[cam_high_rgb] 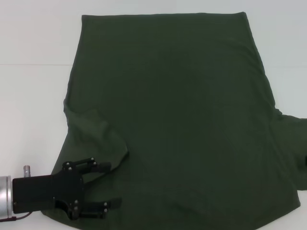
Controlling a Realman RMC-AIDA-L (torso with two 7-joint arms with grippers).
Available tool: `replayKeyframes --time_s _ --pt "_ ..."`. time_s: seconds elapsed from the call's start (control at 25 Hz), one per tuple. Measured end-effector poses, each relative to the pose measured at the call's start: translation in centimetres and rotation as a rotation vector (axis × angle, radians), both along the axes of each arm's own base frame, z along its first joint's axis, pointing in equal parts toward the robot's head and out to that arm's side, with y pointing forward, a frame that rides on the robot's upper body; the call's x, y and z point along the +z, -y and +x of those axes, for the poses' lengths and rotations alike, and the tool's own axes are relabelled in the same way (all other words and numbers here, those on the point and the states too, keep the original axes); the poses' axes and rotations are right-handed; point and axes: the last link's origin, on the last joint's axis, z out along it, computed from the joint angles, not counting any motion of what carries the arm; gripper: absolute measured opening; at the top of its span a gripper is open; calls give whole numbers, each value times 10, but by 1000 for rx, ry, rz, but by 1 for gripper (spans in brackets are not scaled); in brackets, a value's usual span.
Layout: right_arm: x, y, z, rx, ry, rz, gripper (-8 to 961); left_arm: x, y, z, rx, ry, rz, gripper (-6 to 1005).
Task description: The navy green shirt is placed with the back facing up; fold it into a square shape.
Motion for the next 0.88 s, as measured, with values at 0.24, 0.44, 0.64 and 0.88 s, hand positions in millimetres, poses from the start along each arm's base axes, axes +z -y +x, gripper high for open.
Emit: replayKeyframes --time_s 0.24,0.44,0.64,0.88 --pt "-6 0 2 1 0 -9 914 0 1 -1 6 -1 0 881" --pt "-8 -1 3 3 5 -10 914 -1 1 -2 8 -1 -2 881" --pt "-10 -3 2 6 4 -11 915 -1 1 -2 10 -1 -1 881" --pt "-15 -7 -4 24 -9 -22 914 -1 1 -2 11 -1 -1 880"
